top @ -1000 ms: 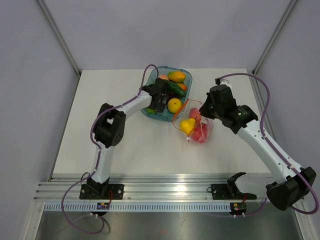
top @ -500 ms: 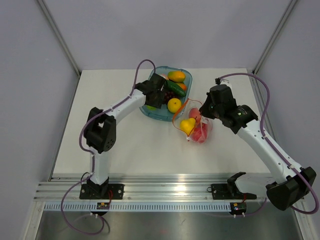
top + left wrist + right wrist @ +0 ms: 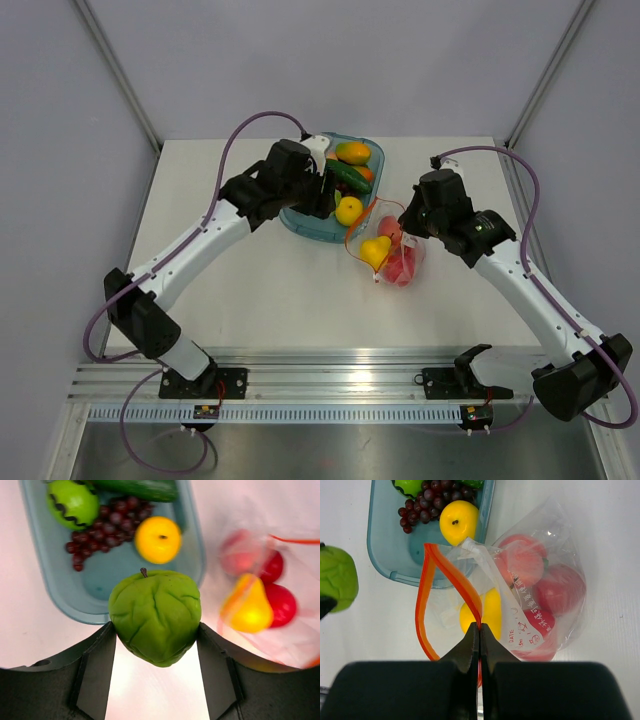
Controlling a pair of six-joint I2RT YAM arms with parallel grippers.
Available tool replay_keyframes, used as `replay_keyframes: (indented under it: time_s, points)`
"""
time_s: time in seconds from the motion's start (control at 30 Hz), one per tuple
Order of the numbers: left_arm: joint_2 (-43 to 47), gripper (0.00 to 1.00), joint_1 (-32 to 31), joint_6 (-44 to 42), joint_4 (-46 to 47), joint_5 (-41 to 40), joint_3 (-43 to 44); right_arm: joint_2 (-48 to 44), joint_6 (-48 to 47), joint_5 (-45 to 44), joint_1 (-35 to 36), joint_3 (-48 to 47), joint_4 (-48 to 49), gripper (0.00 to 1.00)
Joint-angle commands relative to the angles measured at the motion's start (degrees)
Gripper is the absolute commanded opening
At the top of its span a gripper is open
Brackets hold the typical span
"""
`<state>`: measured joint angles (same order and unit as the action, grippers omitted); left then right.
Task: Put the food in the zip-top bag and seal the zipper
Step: Place the fake fruit in the zipper food storage bag.
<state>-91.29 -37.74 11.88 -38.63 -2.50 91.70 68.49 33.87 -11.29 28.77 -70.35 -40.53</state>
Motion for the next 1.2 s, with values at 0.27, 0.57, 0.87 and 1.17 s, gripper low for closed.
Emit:
replay_keyframes:
  time_s: [0.27, 0.57, 0.87, 1.17]
  points:
    - [5.4, 0.43, -6.5, 6.3, 11.3, 26.8, -5.4, -1.2, 0.5, 0.2, 0.0, -0.7, 1.7, 0.0]
    - [-3.4, 0.42, -8.5, 8.4, 13.6, 27.3, -0.7, -3.2, 0.6, -0.2, 0.0, -0.9, 0.2, 0.0]
    - [-11.1, 0.72, -8.8, 8.5, 11.3, 26.2, 6.6, -5.1, 0.5, -0.7, 0.0, -1.0, -1.3, 0.0]
    - [-6.7, 0.96, -9.4, 7.0, 9.5, 26.6, 5.3, -4.9, 0.3, -0.8, 0.0, -0.5, -1.0, 0.0]
